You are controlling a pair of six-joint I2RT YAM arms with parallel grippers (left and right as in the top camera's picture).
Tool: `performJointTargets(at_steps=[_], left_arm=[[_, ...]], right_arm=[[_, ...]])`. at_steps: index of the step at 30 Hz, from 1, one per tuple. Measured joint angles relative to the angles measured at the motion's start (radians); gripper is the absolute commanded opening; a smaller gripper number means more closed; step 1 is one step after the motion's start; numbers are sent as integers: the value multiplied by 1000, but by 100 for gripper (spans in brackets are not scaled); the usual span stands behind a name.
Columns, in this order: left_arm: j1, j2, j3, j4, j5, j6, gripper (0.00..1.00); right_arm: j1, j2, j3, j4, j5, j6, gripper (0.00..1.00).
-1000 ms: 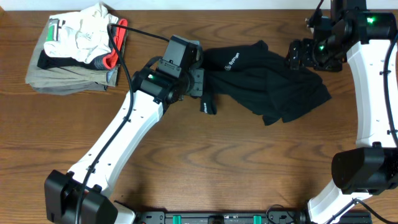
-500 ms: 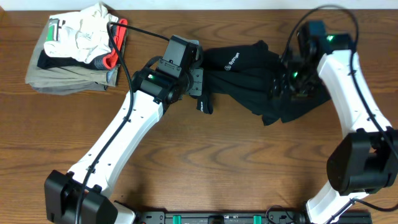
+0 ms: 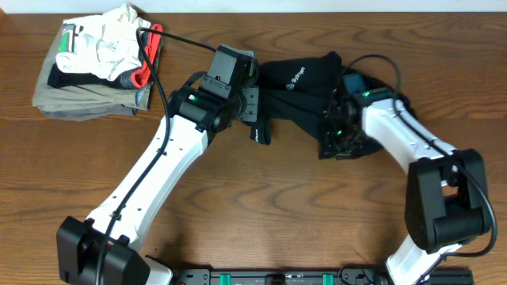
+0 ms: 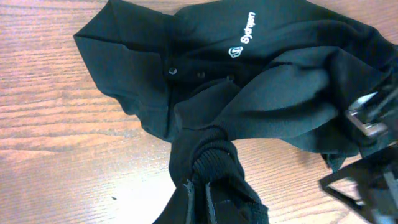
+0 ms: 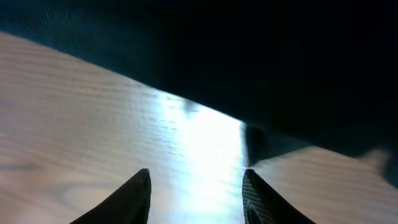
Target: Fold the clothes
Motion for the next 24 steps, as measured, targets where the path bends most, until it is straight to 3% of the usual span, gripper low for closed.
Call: performJointTargets(at_steps=[13,24], left_arm=[[0,0,0,-1,0,1,6],[0,0,0,-2,0,1,6]], right_arm=[[38,-2,-101,215,173,180,45],[38,-68,-108,157,219,196,44]])
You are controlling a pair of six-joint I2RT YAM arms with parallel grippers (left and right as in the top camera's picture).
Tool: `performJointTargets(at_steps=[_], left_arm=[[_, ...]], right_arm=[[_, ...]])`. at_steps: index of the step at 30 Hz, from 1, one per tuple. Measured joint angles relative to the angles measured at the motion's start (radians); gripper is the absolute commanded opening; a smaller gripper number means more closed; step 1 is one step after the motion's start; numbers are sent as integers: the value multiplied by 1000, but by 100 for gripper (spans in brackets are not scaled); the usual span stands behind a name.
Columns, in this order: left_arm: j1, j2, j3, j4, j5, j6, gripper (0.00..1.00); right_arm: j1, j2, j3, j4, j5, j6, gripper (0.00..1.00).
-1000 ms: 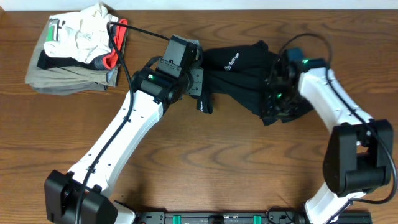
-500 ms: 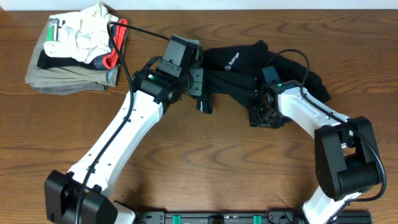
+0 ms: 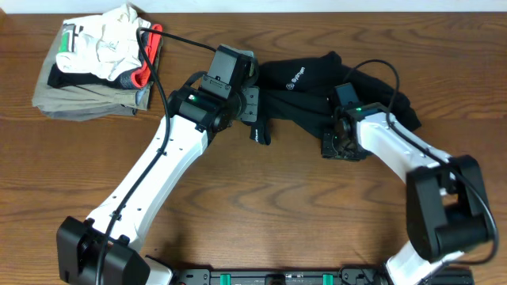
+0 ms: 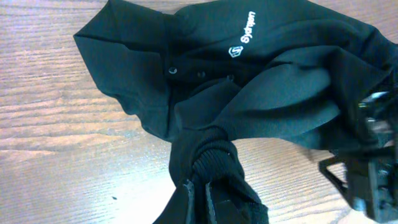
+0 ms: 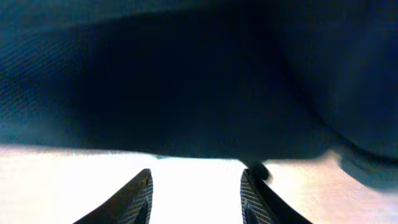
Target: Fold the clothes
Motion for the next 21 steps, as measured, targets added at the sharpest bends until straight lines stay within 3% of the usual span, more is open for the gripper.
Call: performJointTargets(at_steps=[6,21], left_arm=[[0,0,0,0,0,0,6],[0,0,0,0,0,0,6]], right_arm=[[0,-101,0,-14,38,0,42],[0,-86,-14,34,62,0,40]])
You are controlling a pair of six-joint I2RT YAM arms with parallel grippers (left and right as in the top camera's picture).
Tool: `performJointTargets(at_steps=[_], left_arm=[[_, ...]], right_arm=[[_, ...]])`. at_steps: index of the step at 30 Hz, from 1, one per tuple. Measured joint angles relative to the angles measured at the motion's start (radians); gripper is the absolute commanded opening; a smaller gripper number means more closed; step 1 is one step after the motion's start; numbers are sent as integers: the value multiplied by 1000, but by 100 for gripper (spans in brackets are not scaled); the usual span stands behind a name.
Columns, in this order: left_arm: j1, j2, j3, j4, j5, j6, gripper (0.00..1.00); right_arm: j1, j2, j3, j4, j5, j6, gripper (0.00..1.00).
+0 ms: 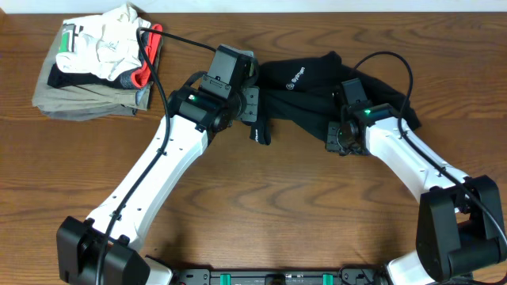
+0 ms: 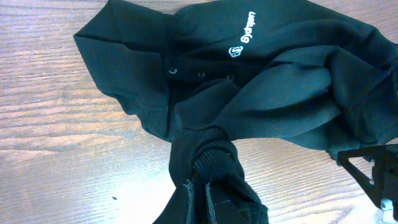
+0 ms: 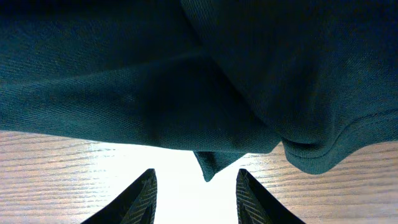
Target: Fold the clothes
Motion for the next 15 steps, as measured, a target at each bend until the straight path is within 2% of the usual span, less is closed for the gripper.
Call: performJointTargets(at_steps=[9,15], left_arm=[[0,0,0,0,0,4,6],[0,0,0,0,0,4,5]], right_arm=[[0,2,-55,33,-2,0,40],[0,2,-109,129,-4,0,36]])
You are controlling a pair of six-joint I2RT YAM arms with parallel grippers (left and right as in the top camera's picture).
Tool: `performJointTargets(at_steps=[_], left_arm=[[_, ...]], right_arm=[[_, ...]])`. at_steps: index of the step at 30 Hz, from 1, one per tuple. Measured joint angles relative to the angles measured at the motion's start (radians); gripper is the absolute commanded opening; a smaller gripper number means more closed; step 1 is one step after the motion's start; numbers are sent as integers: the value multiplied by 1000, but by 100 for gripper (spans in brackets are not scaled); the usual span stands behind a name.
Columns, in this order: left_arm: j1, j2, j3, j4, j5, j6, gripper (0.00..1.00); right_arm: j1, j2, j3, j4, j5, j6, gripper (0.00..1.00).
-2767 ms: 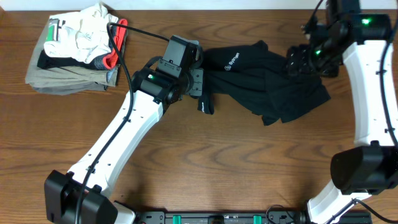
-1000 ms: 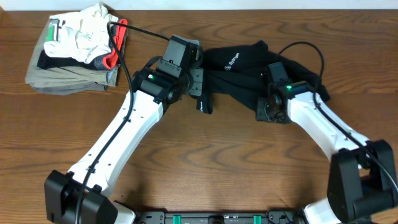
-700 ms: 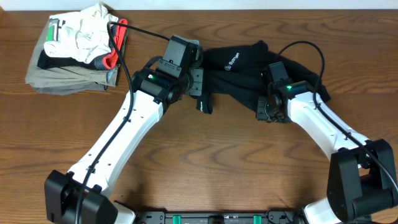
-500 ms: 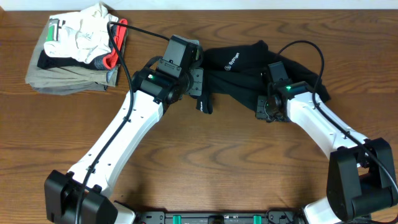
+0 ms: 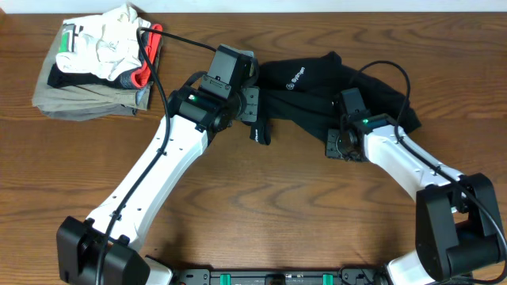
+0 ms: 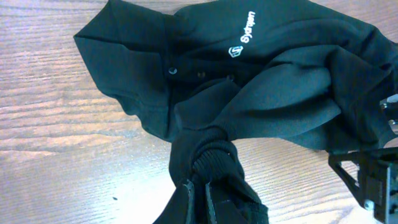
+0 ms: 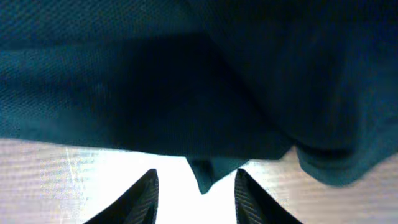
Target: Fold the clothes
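Observation:
A crumpled black polo shirt with a small white chest logo lies at the back middle of the wooden table. My left gripper is shut on the shirt's ribbed sleeve cuff at its near left side. My right gripper is open at the shirt's near right edge, and a small corner of the black fabric hangs between its fingertips. In the overhead view the right gripper sits just below the shirt.
A stack of folded clothes, white and grey with a red strip, sits at the back left corner. Bare wood table lies in front of both arms.
My right gripper has come closer to the shirt's near edge, so the fabric fills more of its view. The left gripper has stayed shut on the cuff.
The right gripper was open low by the shirt's right side, mostly table in its view. Then it was under the shirt's edge, then back a little with a fabric corner between its fingers, and now nearer that corner. The left gripper held the cuff all along.

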Motion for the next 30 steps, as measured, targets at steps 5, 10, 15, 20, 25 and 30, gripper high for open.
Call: performJointTargets(at_steps=[5,10,15,20,25,30], left_arm=[[0,0,0,0,0,3,6],[0,0,0,0,0,3,6],[0,0,0,0,0,3,6],[0,0,0,-2,0,3,6],[0,0,0,-3,0,3,6],[0,0,0,-3,0,3,6]], right_arm=[[0,0,-62,71,-2,0,30],[0,0,-87,107,-5,0,18],[0,1,-87,148,-6,3,19],[-2,1,-87,169,-5,3,24],[-14,1,-87,171,-5,3,24],[-19,1,-87,171,-5,3,21]])
